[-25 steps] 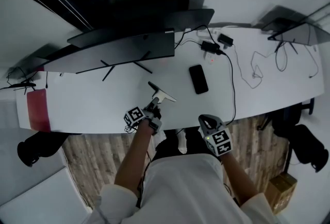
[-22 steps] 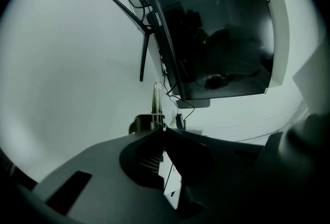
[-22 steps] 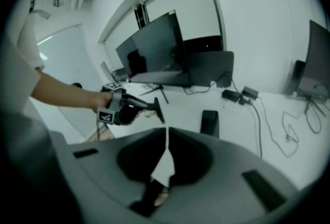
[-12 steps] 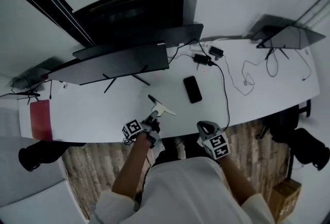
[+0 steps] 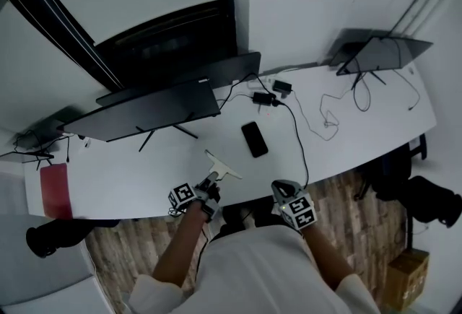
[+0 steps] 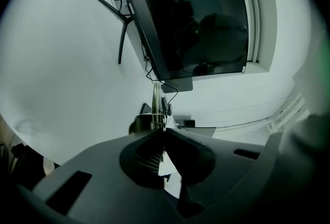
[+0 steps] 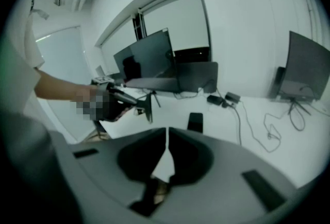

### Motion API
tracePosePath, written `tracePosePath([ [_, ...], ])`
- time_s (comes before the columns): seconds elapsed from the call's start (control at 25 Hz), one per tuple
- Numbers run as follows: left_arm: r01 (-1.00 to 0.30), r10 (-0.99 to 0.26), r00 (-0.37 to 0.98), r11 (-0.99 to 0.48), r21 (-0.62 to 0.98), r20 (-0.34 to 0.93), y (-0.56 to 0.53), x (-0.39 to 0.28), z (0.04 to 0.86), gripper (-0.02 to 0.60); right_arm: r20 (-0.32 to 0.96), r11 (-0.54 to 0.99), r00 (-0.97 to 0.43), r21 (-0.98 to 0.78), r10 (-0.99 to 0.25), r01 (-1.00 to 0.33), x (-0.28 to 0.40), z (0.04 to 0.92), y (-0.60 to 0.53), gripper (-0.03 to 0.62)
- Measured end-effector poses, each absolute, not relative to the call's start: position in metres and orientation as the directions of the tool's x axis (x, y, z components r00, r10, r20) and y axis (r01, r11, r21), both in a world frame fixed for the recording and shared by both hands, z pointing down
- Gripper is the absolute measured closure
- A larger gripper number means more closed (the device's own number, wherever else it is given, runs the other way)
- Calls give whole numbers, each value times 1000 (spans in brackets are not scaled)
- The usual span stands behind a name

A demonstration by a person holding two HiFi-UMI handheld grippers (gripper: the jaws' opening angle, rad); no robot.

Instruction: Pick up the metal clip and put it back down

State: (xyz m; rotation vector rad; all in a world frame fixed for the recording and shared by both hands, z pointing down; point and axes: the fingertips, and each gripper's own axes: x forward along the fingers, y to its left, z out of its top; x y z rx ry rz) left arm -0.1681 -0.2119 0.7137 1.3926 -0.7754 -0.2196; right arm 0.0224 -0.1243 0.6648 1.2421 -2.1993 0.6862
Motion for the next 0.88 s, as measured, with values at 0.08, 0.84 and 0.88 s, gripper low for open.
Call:
tracePosePath([
  [0.08,-301,-554,752,196,933,359,-210,-159,711,548,647,439,-434,-168,-626,-883,30,665,-122,559],
  [0.84,-326,-374,859,126,937,349,-203,-55,700,548,620,299,-343,-178,-706,-938,107,665,-107,559],
  [0.88,-327,-367,862,123,937,349,-204,-50,700,548,618,293,-338,-177,-710,-940,112,666,-107,559],
])
